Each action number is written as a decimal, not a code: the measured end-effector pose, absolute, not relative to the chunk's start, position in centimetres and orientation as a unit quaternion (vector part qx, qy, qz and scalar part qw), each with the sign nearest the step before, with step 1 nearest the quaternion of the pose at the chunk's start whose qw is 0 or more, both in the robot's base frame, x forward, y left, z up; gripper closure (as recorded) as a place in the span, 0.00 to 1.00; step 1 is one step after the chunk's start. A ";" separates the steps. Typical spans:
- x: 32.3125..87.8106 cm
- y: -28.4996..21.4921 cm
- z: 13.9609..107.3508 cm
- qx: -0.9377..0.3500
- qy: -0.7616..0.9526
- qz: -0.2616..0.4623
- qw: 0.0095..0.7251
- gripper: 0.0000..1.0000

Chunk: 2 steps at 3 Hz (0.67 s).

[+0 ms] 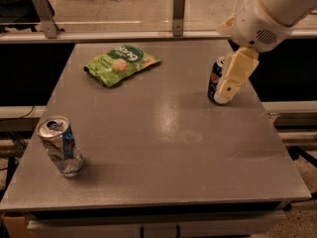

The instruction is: Pick green rice chip bag

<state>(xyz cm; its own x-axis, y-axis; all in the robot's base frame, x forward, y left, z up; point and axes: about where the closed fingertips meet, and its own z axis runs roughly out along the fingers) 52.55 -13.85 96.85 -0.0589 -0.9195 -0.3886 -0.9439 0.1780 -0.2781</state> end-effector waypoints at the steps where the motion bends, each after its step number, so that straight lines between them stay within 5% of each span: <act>1: 56.8 -7.4 97.9 -0.656 0.692 0.055 0.296 0.00; 2: 56.8 -7.3 97.9 -0.656 0.692 0.056 0.296 0.00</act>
Offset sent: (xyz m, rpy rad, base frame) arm 0.0348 0.0535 0.0079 0.0865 -0.0404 0.0658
